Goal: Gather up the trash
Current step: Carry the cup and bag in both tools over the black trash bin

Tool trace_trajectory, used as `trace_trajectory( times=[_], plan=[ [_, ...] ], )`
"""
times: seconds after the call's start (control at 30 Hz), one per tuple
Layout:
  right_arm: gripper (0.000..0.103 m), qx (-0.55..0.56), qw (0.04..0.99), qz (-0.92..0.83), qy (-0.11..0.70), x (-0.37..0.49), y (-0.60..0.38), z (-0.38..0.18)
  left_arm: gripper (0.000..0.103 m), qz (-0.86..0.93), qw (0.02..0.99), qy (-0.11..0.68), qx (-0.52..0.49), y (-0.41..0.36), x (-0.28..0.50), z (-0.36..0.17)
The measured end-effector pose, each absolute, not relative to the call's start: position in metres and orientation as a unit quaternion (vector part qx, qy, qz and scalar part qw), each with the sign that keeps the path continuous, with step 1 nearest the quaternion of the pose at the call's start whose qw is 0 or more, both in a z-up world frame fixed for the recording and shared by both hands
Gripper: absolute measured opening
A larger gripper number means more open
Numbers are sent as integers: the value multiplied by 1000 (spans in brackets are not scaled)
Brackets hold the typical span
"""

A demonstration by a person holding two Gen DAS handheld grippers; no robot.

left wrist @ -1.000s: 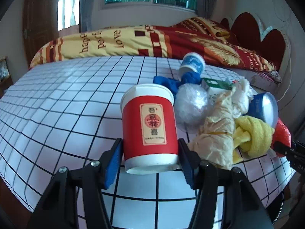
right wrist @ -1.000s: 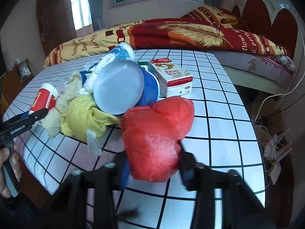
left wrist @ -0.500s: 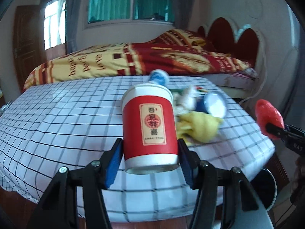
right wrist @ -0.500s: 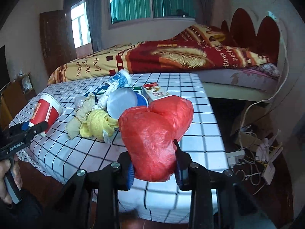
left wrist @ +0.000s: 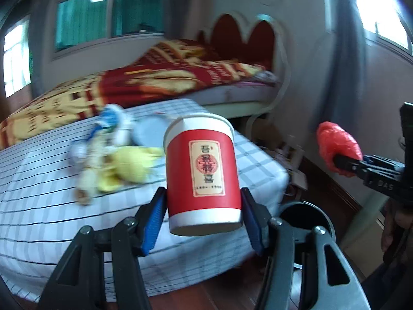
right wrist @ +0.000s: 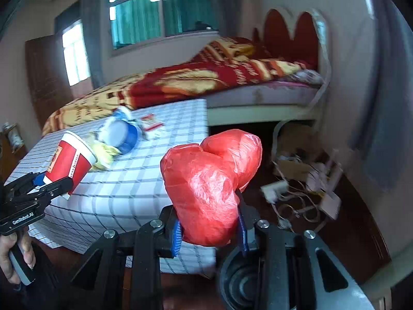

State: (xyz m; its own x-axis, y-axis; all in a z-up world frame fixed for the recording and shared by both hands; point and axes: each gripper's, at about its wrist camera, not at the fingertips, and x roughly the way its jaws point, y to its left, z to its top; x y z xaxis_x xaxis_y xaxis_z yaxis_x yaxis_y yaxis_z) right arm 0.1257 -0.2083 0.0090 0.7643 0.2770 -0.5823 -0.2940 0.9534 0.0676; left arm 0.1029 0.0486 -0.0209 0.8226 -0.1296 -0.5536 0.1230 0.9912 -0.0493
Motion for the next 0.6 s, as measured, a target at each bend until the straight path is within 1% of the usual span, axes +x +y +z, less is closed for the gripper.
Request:
trace_trajectory(
  times=[0.2, 0.33, 0.6],
  plan=[
    [36, -2, 939, 107, 328, 112, -263, -7, 58, -149, 940, 305, 25, -20, 108, -38],
    [36, -7, 933, 91, 348, 104, -292, -27, 58, -203, 921, 330, 42, -62, 116, -58],
    [36, -28, 911, 87, 403, 99, -327, -79, 58, -264, 883, 382, 73, -111, 133, -104]
  ],
)
